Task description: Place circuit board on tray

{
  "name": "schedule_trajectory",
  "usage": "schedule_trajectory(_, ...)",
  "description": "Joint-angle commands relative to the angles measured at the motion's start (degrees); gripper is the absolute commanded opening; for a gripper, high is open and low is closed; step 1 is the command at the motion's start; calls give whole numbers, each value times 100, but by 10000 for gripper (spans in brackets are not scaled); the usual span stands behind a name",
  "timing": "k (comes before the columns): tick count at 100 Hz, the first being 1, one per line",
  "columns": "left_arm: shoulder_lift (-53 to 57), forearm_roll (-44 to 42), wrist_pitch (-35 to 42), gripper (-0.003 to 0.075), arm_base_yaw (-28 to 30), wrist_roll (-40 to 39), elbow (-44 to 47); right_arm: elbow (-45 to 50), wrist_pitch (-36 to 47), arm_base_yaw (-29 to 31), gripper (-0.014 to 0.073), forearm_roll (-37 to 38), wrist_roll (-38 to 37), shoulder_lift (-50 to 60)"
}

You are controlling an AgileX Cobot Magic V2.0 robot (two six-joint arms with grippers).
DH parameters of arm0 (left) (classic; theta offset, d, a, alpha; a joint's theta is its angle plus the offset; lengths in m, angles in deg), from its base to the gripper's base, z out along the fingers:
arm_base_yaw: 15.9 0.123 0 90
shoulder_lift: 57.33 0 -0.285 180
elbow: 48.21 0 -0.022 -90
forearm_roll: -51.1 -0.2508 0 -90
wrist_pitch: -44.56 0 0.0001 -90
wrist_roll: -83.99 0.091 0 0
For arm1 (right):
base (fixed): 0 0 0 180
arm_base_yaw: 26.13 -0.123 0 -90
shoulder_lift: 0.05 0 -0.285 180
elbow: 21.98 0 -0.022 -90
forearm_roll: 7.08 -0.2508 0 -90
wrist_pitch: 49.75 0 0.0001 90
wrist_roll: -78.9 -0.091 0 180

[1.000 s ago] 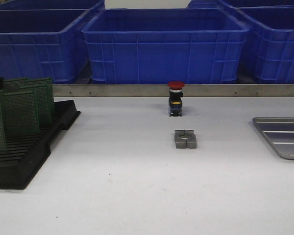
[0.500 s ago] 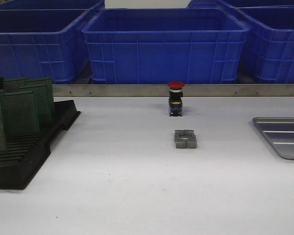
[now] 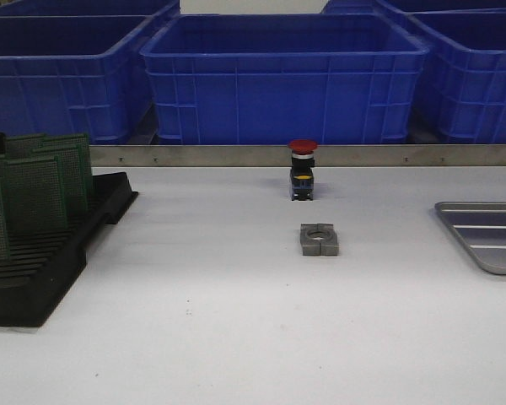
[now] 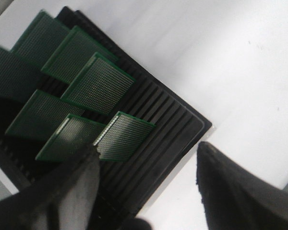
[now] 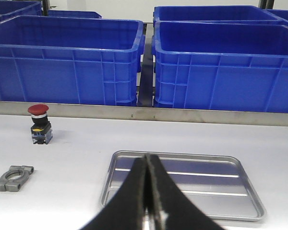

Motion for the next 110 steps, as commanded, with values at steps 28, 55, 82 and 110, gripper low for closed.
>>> schedule_trajectory(28,-1344,-432,-182,418,9,2349,-883,-75,423,23,-62,39,23,148)
schedule_trajectory(55,-2101,-458,70,418,9,2362,-1080,-75,423,23,-62,39,23,148)
schedule_trajectory(82,-2552,-448,-61,393,9,2362,-1080,-75,423,23,-62,39,23,148)
schedule_trajectory(110,-2580,-448,-229,-15,9,2362,-1080,-75,423,23,-62,39,23,148)
